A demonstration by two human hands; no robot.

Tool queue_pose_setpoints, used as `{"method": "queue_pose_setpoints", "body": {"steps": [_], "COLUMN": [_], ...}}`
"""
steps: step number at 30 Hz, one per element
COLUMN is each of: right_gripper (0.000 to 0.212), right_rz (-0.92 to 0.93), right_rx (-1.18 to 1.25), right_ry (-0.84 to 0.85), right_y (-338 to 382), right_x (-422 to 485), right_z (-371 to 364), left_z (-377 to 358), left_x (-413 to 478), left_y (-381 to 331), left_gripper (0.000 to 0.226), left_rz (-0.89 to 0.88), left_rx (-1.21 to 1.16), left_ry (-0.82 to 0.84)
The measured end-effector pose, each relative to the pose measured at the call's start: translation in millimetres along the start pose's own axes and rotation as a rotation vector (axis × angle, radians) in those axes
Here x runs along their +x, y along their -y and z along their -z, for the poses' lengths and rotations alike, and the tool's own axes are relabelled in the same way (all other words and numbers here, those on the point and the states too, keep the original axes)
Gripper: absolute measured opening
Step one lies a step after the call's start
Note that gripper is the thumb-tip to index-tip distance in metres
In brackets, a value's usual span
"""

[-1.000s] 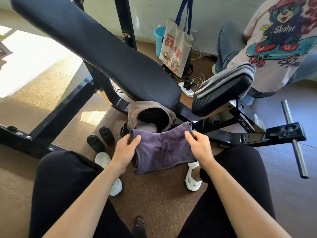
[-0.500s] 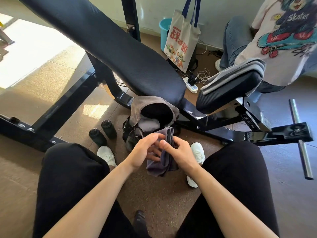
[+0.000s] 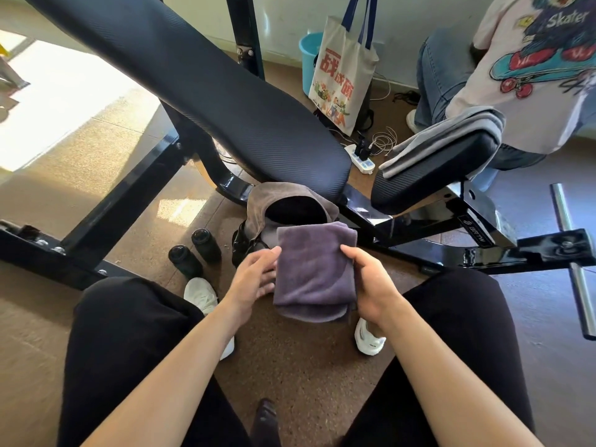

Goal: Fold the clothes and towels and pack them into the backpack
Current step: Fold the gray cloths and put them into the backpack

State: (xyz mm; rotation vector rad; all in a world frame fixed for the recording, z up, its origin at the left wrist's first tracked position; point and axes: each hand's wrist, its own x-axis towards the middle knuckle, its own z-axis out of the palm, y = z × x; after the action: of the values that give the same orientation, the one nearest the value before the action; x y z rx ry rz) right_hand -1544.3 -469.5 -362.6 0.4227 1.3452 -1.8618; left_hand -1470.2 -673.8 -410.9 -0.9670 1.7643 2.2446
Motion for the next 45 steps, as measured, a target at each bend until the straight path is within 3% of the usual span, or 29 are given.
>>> {"method": "queue_pose_setpoints", "body": {"steps": [3, 6, 8, 10, 13, 15, 21, 24, 30, 32, 36, 38, 42, 45], "right_gripper": [0.031, 0.029, 0.061, 0.086, 0.072, 0.063, 0.088, 0.093, 0.076, 0.065, 0.038, 0.027, 0.024, 0.023], "right_rz": [0.049, 0.233, 0.37, 0.478, 0.507, 0.485, 0.478, 0.475, 0.507, 0.449, 0.205, 0.194, 0.297, 0.33], "right_rx": [-0.079, -0.378, -0.55, -0.679, -0.92, -0.992, -1.142, -1.132, -1.028, -0.813, -0.209, -0.191, -0.23, -0.248], "right_ry": [-0.094, -0.178, -0.172, -0.056, 0.101, 0.119, 0.007, -0.016, 0.013, 0.074, 0.201, 0.179, -0.023, -0.09], "right_y": [-1, -7, -12, -15, -18, -21, -34, -38, -36, -34, -24, -24, -27, -26], "right_x": [5, 6, 5, 10, 13, 13, 19, 19, 19, 18, 14, 16, 18, 19], "right_z": [2, 0, 3, 10, 13, 14, 12, 8, 6, 5, 0, 1, -1, -2], "left_z": [-7, -16, -16, -13, -7, -5, -11, -16, -21, -18, -15, -15, -18, -21], "left_x": [-7, -9, -6, -5, -3, -1, -7, -11, -18, -16, -10, -11, -13, -15], "left_y": [4, 7, 10, 10, 9, 8, 11, 15, 8, 7, 10, 9, 8, 7], "left_gripper": [0.071, 0.067, 0.08, 0.089, 0.095, 0.097, 0.105, 0.095, 0.056, 0.048, 0.055, 0.052, 0.036, 0.026], "left_rz": [0.049, -0.103, -0.176, -0.204, -0.272, -0.329, -0.494, -0.58, -0.576, -0.595, -0.686, -0.687, -0.681, -0.653], "left_rx": [0.028, 0.179, 0.296, 0.37, 0.434, 0.512, 0.652, 0.69, 0.492, 0.55, 0.774, 0.776, 0.782, 0.572], "left_ry": [0.242, 0.164, 0.108, 0.08, 0.038, 0.029, 0.049, 0.079, 0.241, 0.218, 0.138, 0.17, 0.3, 0.243]}}
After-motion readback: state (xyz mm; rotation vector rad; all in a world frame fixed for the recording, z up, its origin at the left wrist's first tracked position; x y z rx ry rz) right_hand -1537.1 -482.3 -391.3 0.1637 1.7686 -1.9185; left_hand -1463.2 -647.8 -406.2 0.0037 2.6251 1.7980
